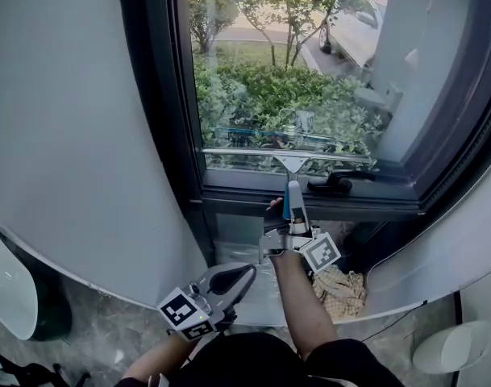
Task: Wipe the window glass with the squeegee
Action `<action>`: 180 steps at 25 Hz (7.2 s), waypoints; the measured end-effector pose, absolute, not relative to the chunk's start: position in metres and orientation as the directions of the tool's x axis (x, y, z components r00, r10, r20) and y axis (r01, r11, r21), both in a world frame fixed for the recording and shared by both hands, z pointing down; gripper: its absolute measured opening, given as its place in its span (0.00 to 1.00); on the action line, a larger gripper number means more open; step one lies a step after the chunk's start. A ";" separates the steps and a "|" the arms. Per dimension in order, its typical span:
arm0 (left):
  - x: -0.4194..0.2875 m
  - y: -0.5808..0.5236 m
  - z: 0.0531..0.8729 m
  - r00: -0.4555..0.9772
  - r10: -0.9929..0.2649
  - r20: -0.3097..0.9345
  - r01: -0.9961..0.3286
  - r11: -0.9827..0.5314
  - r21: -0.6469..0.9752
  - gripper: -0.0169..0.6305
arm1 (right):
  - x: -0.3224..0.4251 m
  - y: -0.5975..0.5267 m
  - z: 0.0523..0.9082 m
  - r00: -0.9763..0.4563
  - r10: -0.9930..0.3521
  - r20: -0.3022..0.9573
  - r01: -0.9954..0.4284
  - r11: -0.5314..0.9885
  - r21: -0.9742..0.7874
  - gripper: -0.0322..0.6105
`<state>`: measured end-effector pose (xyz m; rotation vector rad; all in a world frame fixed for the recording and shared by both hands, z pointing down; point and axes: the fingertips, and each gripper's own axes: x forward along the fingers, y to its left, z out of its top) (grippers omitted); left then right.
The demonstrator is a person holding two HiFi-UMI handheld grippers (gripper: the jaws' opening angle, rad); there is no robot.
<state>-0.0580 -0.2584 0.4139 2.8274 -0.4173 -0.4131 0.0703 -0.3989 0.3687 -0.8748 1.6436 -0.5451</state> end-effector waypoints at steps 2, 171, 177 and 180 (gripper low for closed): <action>-0.058 -0.257 0.414 0.919 -0.314 -0.240 -0.242 -0.927 0.288 0.02 | 0.071 -0.398 0.372 -0.087 -0.785 -0.613 -0.259 0.612 -0.747 0.26; 0.081 -0.269 0.384 0.975 -0.056 -0.216 -0.033 -0.994 0.105 0.02 | 0.225 -0.370 0.226 -0.085 -0.663 -0.744 -0.338 0.721 -0.605 0.26; 0.086 -0.269 0.389 0.975 -0.050 -0.218 -0.025 -0.993 0.116 0.02 | 0.224 -0.369 0.239 -0.088 -0.675 -0.732 -0.333 0.713 -0.617 0.26; 0.087 -0.268 0.390 0.976 -0.049 -0.213 -0.024 -0.993 0.119 0.02 | 0.223 -0.369 0.249 -0.083 -0.686 -0.723 -0.330 0.704 -0.629 0.26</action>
